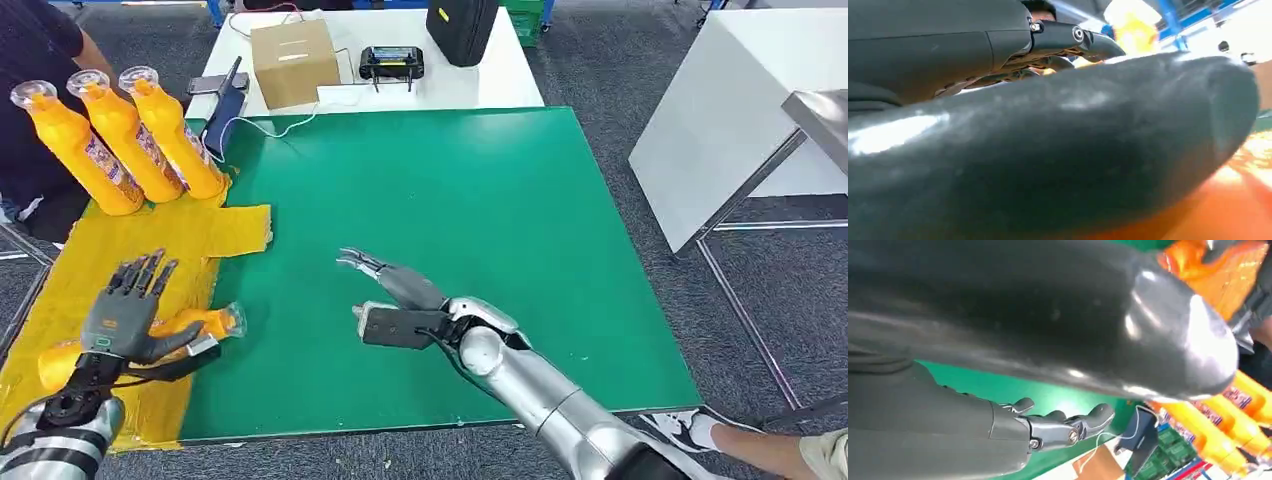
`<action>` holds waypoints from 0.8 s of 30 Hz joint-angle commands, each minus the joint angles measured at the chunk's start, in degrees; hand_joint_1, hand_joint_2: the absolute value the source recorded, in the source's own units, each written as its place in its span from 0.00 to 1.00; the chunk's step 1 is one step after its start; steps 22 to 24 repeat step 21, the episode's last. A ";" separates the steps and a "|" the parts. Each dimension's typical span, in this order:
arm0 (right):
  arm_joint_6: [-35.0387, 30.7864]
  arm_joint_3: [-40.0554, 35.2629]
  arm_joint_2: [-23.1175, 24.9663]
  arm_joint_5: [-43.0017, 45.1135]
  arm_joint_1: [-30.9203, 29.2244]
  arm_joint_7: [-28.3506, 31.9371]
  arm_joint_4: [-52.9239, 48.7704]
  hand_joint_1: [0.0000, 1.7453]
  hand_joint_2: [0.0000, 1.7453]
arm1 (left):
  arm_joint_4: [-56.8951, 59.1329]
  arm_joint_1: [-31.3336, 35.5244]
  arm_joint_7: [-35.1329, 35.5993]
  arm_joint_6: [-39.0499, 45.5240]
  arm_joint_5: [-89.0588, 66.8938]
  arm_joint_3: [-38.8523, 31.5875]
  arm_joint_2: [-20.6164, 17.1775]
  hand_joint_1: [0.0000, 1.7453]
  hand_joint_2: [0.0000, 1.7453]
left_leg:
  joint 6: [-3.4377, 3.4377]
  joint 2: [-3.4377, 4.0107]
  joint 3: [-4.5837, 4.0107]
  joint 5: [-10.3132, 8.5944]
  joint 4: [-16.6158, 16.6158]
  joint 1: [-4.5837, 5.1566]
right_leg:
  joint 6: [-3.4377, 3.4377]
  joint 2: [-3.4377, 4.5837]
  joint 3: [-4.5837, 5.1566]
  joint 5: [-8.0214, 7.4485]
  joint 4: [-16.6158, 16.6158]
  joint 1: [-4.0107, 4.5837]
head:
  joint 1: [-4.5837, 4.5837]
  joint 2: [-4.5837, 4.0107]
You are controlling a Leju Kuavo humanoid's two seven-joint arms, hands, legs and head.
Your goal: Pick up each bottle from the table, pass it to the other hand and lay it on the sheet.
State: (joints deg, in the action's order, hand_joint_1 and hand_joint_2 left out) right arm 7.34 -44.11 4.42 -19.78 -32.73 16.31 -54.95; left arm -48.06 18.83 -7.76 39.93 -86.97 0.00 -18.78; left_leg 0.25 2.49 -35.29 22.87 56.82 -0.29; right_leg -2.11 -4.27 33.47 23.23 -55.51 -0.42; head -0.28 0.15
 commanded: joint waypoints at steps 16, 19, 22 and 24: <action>-0.71 -6.02 -1.52 1.15 -2.73 0.20 5.69 0.00 0.00 | -2.17 4.81 -22.85 0.07 15.75 -15.53 15.61 0.00 0.00 | 0.03 -0.43 0.03 0.04 0.02 0.01 | 0.00 0.02 -0.10 0.10 0.04 -0.08 | -0.02 0.00; -0.81 -6.03 -1.43 1.14 -2.61 0.20 5.68 0.00 0.00 | -2.72 4.67 -22.67 0.07 16.32 -14.58 16.12 0.00 0.00 | 0.02 -0.39 0.02 0.07 0.04 0.03 | 0.00 0.08 -0.10 0.11 0.03 -0.10 | 0.00 0.00; -0.81 -6.03 -1.43 1.14 -2.61 0.20 5.68 0.00 0.00 | -2.72 4.67 -22.67 0.07 16.32 -14.58 16.12 0.00 0.00 | 0.01 -0.20 -0.06 0.04 0.01 0.04 | -0.01 0.09 0.02 0.03 0.03 -0.09 | 0.00 0.00; -0.81 -6.03 -1.43 1.14 -2.61 0.20 5.68 0.00 0.00 | -2.72 4.67 -22.67 0.07 16.32 -14.58 16.12 0.00 0.00 | 0.01 -0.20 -0.06 0.04 0.01 0.04 | -0.01 0.09 0.02 0.03 0.03 -0.09 | 0.00 0.00</action>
